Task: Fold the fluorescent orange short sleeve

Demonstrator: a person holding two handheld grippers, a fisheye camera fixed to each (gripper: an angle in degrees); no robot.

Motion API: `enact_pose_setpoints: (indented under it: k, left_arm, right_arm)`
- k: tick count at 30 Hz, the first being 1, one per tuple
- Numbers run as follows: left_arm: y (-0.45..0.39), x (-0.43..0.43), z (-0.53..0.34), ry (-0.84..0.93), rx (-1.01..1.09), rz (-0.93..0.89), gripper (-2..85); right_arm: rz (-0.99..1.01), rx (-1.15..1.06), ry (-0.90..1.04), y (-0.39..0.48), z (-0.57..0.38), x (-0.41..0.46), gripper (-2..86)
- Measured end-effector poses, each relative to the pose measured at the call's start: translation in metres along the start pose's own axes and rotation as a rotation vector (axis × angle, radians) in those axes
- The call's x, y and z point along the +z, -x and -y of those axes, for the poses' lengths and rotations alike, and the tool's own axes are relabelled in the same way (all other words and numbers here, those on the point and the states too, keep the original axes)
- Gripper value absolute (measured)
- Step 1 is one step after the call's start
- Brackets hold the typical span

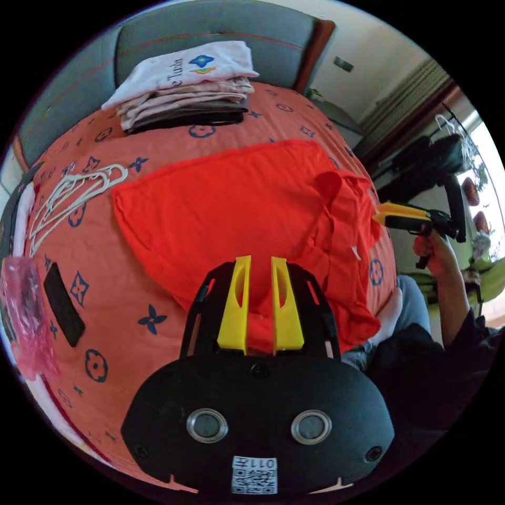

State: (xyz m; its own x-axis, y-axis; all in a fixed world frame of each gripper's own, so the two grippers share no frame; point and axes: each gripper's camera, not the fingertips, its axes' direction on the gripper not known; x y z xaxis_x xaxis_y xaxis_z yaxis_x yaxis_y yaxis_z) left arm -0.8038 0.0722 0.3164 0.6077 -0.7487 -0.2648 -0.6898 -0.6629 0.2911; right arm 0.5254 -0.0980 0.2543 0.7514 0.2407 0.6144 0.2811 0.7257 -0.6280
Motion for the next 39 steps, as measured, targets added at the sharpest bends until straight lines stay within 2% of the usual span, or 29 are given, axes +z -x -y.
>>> enact_pose_setpoints:
  k: [5,9,12,15,17,19,21,24,28,30,33,37,39]
  left_arm:
    - [0.007,-0.003,-0.009,-0.116,-0.083,-0.032,3.2]
    - [0.01,-0.004,-0.016,-0.153,-0.112,-0.065,3.2]
    - [0.008,-0.009,-0.019,-0.172,-0.127,-0.086,3.2]
    - [0.001,-0.015,-0.02,-0.187,-0.106,-0.101,3.3]
    - [-0.006,-0.015,-0.018,-0.158,-0.085,-0.116,3.4]
    - [-0.017,-0.016,-0.017,-0.119,-0.051,-0.114,3.6]
    - [-0.026,-0.02,-0.017,-0.101,-0.033,-0.103,3.8]
    - [-0.037,-0.031,-0.021,-0.105,-0.032,-0.086,4.5]
    - [-0.048,-0.06,-0.025,-0.19,-0.034,-0.107,6.3]
    - [-0.06,-0.071,-0.017,-0.19,0.04,-0.098,7.8]
    - [-0.079,-0.083,0.006,-0.128,0.114,0.016,10.7]
    - [-0.069,-0.102,0.025,-0.103,0.036,0.15,13.1]
    - [-0.055,-0.111,0.029,-0.101,-0.031,0.15,13.6]
  right_arm:
    - [-0.115,-0.223,0.075,0.033,0.047,0.017,12.3]
    - [-0.286,-0.325,0.226,0.054,0.063,0.048,4.7]
    - [-0.244,-0.296,0.142,0.058,0.041,0.014,3.2]
    - [-0.305,-0.21,0.138,0.053,-0.006,-0.018,2.8]
    - [-0.307,-0.153,0.204,0.047,-0.036,-0.024,2.9]
    - [-0.279,-0.106,0.37,0.043,-0.067,-0.019,3.7]
    - [-0.322,-0.038,0.409,0.041,-0.082,-0.022,5.1]
    - [-0.389,0.06,0.278,0.049,-0.089,-0.05,8.5]
    - [-0.299,0.119,0.06,0.06,-0.079,-0.095,11.1]
    - [-0.245,0.096,0.022,0.064,-0.069,-0.108,11.0]
    - [-0.223,-0.014,-0.034,0.077,-0.034,-0.126,10.4]
    - [-0.247,-0.089,-0.058,0.083,0.034,-0.13,9.6]
    - [-0.236,-0.104,-0.047,0.08,0.06,-0.126,9.6]
